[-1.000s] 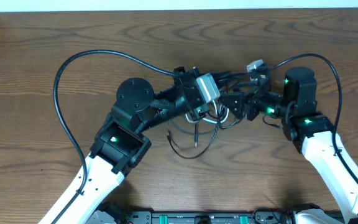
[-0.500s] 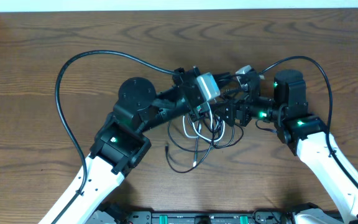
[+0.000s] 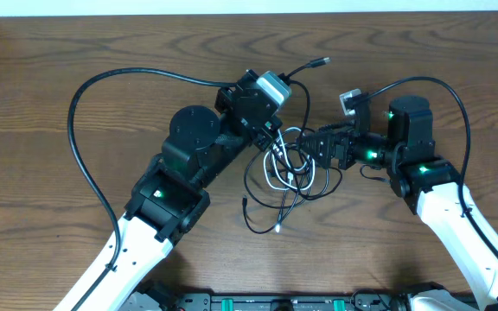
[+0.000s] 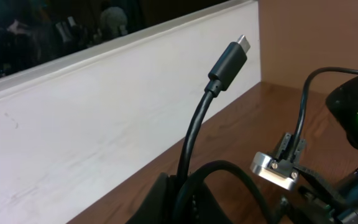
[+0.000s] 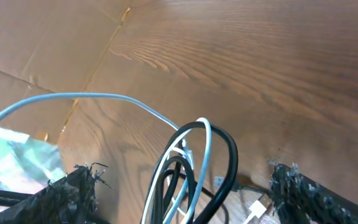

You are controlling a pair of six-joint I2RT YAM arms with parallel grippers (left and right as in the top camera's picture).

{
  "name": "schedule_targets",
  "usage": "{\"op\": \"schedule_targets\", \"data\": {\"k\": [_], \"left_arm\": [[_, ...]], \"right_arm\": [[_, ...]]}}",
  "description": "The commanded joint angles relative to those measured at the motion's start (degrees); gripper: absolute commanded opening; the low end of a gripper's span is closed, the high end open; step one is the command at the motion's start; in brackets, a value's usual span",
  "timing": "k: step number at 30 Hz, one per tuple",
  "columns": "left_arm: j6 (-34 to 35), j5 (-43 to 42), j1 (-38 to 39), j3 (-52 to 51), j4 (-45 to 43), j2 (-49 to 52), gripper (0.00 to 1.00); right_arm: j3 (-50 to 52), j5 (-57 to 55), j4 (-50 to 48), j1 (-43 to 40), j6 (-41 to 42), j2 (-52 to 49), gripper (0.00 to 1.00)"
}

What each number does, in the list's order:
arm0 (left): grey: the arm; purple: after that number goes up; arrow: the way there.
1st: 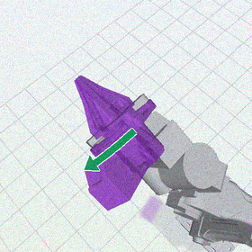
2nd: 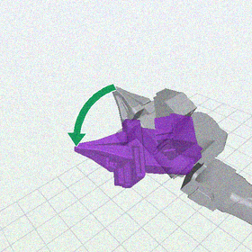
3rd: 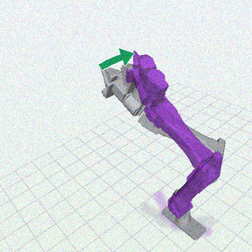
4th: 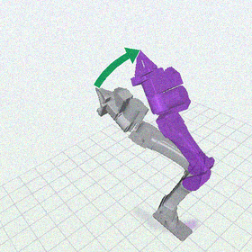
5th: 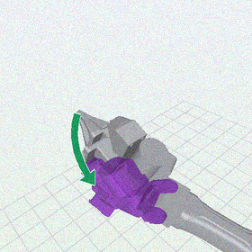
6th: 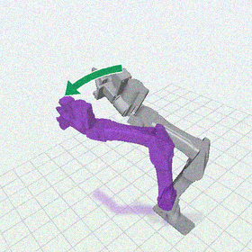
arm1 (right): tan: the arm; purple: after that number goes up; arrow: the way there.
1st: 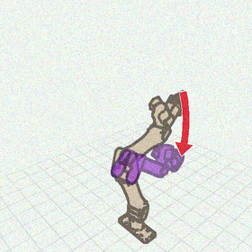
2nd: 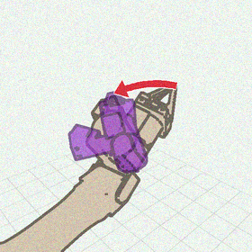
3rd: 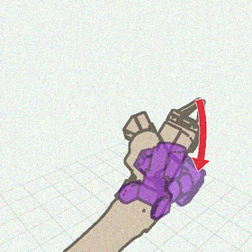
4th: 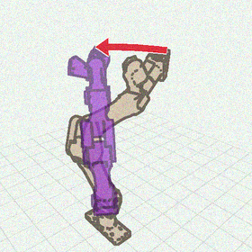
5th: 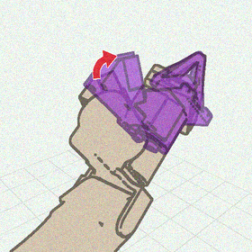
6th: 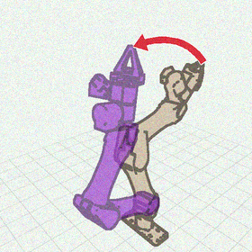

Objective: Untangle cables

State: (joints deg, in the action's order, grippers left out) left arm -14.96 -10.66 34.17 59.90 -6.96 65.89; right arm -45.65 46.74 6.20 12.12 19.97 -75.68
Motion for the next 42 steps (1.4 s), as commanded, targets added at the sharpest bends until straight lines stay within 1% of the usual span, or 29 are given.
{"op": "schedule_targets", "data": {"k": [1,2,6,7,9,10,12,14,15,17,18,20,21,23,28,29,30,31,32,33,34,35,38,42], "left_arm": [[0.76,2.29,-0.13,1.31,0.15,-0.79,0.08],[0.74,3.45,-0.13,1.31,0.57,-0.79,0.07],[1.25,7.28,-0.13,1.31,2.10,-0.81,0.07],[1.81,7.93,-0.13,1.31,2.23,-0.81,0.08],[2.23,8.81,-0.17,1.31,2.43,-0.79,0.08],[2.23,8.79,-0.20,1.31,2.40,-0.79,0.08],[2.78,8.74,-0.17,1.31,2.03,-0.79,0.08],[4.94,7.93,-0.17,1.31,0.87,-0.79,0.07],[6.05,6.19,-0.17,1.31,-0.04,-0.79,0.08],[6.14,-0.50,-0.17,1.31,-2.03,-0.79,0.08],[6.32,-6.88,-0.17,1.31,-3.69,-0.79,0.07],[6.34,-12.44,-0.17,1.31,-5.05,-0.79,0.08],[6.84,-16.96,-0.17,1.31,-6.10,-0.79,0.07],[7.98,-21.07,-0.17,1.31,-6.91,-0.81,0.08],[9.70,-23.26,-0.17,1.31,-7.67,-0.81,0.08],[9.70,-23.26,-0.17,1.31,-7.76,-0.81,0.08],[9.70,-23.21,-0.17,1.31,-7.74,-0.81,0.08],[9.68,-23.21,-0.17,1.31,-7.74,-0.79,0.07],[9.68,-23.19,-0.20,1.31,-7.72,-0.79,0.08],[9.68,-23.19,-0.20,1.31,-7.72,-0.79,0.08],[9.66,-22.67,-0.20,1.31,-7.67,-0.79,0.08],[9.68,-21.55,-0.20,1.31,-7.41,-0.79,0.08],[9.68,-17.20,-0.20,1.31,-5.46,-0.79,0.08],[9.68,-8.31,-0.24,1.31,0.66,-0.81,0.08]], "right_arm": [[-0.24,-0.85,0.07,-0.39,6.19,-0.15,0.86],[-0.24,-2.32,0.20,-0.46,7.98,-0.15,0.82],[-0.24,-9.49,0.37,-0.48,16.63,-0.15,0.83],[-0.24,-9.77,-0.02,-0.46,17.55,-0.15,0.83],[-0.24,-9.27,-0.79,-0.44,17.68,-0.15,0.87],[-0.24,-8.35,-1.20,-0.44,17.44,-0.15,0.92],[-0.24,-4.92,-1.33,-0.33,13.66,-0.15,0.95],[-0.24,-2.38,-1.20,0.17,9.73,-0.15,0.96],[-0.24,-1.29,-1.22,0.76,7.34,-0.20,0.98],[-0.24,-1.42,-1.40,1.92,4.33,-0.37,0.99],[-0.24,-2.01,-1.57,2.49,2.93,-0.57,0.99],[-0.24,-3.34,-1.68,2.91,2.10,-0.98,0.99],[-0.24,-4.04,-2.01,2.97,1.27,-1.60,0.99],[-0.24,-4.42,-2.64,2.93,0.50,-3.15,0.99],[-0.24,-4.79,-2.82,2.93,-0.33,-6.29,0.99],[-0.24,-4.48,-2.82,2.95,-0.33,-7.06,0.95],[-0.24,-3.67,-2.82,2.95,-0.31,-7.63,0.86],[-0.24,-2.51,-2.82,2.97,-0.33,-8.13,0.74],[-0.24,-1.33,-2.82,2.97,-0.33,-8.46,0.55],[-0.24,-1.14,-2.82,2.97,-0.31,-8.46,0.46],[-0.24,-1.09,-3.02,2.82,-0.31,-8.41,0.11],[-0.24,-1.09,-3.37,2.80,-0.31,-8.41,0.01],[-0.24,0.85,-5.38,2.54,-0.31,-8.39,0.01],[-0.26,8.79,-12.66,0.96,-0.31,-8.22,0.01]]}}
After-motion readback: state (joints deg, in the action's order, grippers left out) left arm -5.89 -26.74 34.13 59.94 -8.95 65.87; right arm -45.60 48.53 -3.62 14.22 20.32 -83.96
